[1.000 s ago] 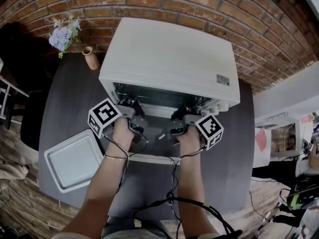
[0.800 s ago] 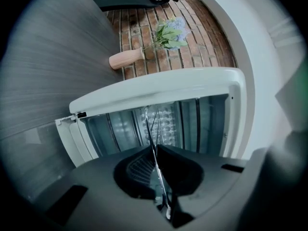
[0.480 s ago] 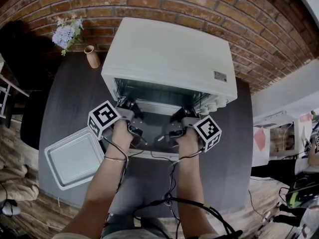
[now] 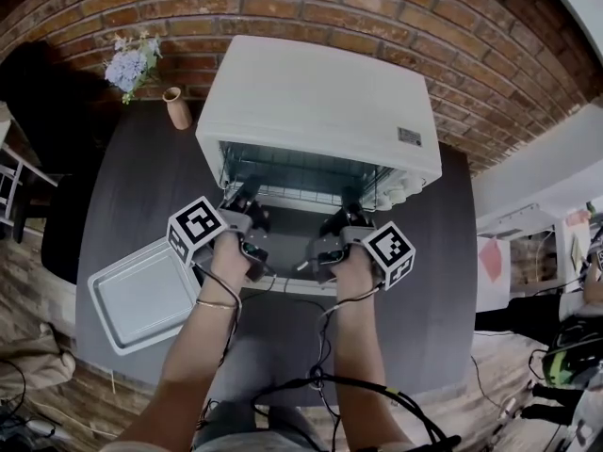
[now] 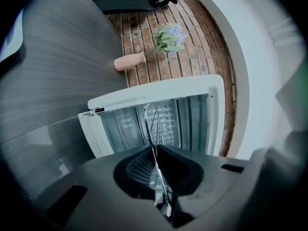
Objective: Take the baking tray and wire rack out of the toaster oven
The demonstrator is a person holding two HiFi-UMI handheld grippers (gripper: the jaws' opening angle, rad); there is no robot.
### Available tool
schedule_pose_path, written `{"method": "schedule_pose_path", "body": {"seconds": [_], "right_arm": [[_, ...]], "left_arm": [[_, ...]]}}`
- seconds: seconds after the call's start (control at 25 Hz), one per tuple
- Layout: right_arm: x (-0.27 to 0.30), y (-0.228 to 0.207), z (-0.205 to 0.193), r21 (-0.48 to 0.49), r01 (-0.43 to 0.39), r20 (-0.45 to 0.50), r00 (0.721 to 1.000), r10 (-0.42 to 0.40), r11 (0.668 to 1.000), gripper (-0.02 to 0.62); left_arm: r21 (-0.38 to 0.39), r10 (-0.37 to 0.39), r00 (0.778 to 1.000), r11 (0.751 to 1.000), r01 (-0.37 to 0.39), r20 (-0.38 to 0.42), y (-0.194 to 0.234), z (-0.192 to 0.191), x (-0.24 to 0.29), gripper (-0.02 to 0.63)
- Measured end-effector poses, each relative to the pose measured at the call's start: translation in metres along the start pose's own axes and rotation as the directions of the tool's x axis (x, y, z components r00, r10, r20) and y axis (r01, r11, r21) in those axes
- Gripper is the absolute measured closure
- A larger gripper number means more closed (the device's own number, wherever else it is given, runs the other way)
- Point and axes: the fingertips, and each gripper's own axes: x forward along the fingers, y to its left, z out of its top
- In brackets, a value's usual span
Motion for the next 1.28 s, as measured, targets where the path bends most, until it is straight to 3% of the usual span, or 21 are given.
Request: {"method": "schedule_pose_path", "body": {"seconds": [0.76,1.28], "right_arm": [[-0.04,0.001,-0.014,0.011,-0.056,0.0,0.998,0.056,0.998,0.592],[-0.067,0.002,-0.026,0.01,-0.026,-0.02,0.999,0.026,1.0,0.591]], "left_arm": [[0.006,-0.016,1.0,1.0,0.016,-0.004,-0.001,-0.018,-0.04,0.591],[0.018,-0.036,0.999,0.999,0.036,-0.001,-0.003,-0.027,-0.065,0.591]]}}
